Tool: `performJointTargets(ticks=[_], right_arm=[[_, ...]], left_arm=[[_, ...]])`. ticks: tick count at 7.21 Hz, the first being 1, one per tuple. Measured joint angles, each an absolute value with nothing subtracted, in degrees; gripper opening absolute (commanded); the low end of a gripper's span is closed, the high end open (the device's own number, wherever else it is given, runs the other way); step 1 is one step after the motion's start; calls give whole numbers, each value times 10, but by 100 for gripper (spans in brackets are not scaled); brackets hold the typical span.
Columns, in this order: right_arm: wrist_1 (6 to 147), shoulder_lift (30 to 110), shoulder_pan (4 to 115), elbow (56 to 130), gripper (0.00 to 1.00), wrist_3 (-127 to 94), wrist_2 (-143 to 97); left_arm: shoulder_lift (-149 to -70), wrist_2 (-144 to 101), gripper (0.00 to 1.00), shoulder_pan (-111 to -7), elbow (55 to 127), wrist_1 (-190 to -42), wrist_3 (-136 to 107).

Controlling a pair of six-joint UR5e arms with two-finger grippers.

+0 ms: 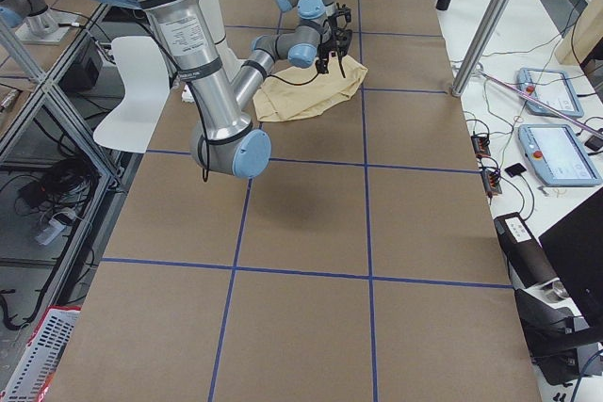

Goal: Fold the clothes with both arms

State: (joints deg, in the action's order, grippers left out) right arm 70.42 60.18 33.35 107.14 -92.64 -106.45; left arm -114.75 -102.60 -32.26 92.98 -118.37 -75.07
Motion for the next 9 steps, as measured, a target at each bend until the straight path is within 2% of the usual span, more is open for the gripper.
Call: performJointTargets(ticks=[5, 8, 9], right_arm=[[707, 600, 338, 1071, 100, -926, -1066], [707, 601, 339, 1071, 100, -926, -1066], [707, 601, 340, 1071, 100, -926, -1066]], left_arm=[[-1148, -1026, 81, -321, 918, -1183, -750], [-1148, -1026, 63, -322, 914, -1184, -748], [-1148, -1026, 53, -322, 914, -1183, -748]])
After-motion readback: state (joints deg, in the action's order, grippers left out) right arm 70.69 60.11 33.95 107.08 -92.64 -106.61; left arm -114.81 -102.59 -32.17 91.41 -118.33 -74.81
